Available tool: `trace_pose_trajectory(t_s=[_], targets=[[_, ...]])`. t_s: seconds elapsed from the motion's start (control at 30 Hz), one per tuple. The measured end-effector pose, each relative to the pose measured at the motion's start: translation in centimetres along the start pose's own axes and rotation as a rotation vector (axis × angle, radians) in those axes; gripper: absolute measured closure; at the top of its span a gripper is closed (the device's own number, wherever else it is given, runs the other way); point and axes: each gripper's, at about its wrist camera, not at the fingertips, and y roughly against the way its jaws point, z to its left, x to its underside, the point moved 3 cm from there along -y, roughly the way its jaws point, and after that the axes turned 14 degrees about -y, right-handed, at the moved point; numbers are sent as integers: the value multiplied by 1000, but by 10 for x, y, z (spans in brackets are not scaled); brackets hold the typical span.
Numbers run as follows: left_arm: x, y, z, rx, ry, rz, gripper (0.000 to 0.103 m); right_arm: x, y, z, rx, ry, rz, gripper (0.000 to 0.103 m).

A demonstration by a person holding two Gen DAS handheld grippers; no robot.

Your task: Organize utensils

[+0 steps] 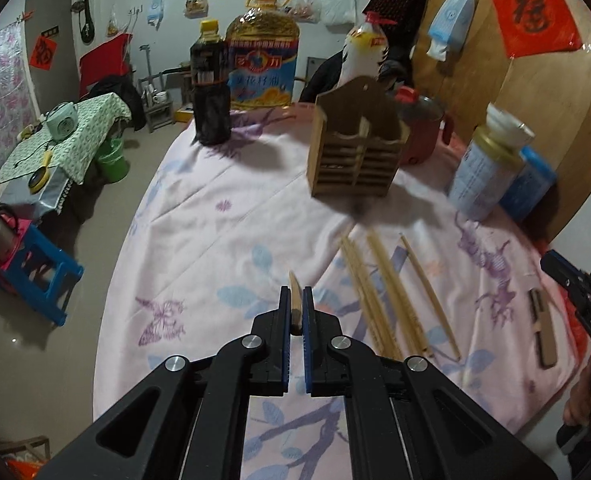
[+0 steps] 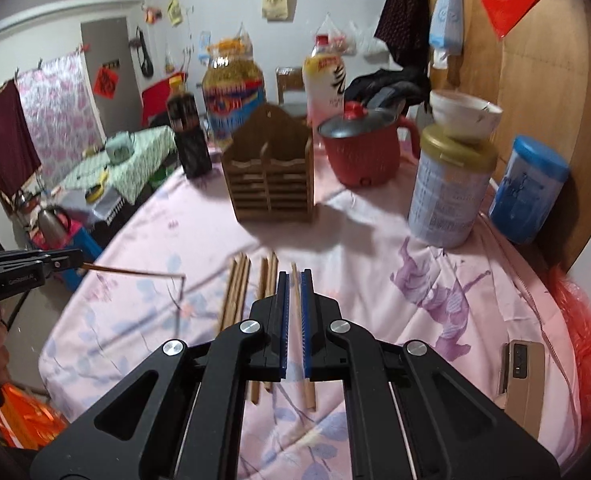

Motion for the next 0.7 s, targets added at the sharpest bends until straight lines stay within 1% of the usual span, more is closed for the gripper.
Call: trace_pose_trajectory(t_s=[0.07, 0.17, 0.2, 0.23, 0.27, 0.37, 0.43, 0.53, 0.6, 0.7], targets=[[-6, 1, 0, 5, -16, -7, 97, 0, 0, 1, 7, -7, 10, 96], [-10, -1, 1, 7, -35, -12, 97, 10, -10, -4, -3, -15, 79, 89], [-10, -2, 1, 8, -36, -11, 97, 18, -18, -8, -11, -16, 124, 86], [-12, -4, 1, 6, -32, -14, 97, 28, -27, -12, -17, -14, 169, 78], [-12, -3, 2, 5, -29, -17, 97, 42, -40, -16, -14, 3, 228, 75], [-17, -4, 2, -1, -11, -15, 97, 73, -64, -26, 13, 57, 321, 74], [-21, -5, 1, -8, -12, -8, 97, 89, -77, -38, 20, 51, 364, 74], [-24, -12, 0, -20, -15, 23, 97, 96, -88, -54, 24, 16, 382, 74], [-24, -18, 1, -20, 1, 42, 97, 96, -89, -60, 14, -2, 384, 74], [-25, -22, 2, -28, 14, 49, 97, 101, -93, -66, 1, -2, 397, 75]])
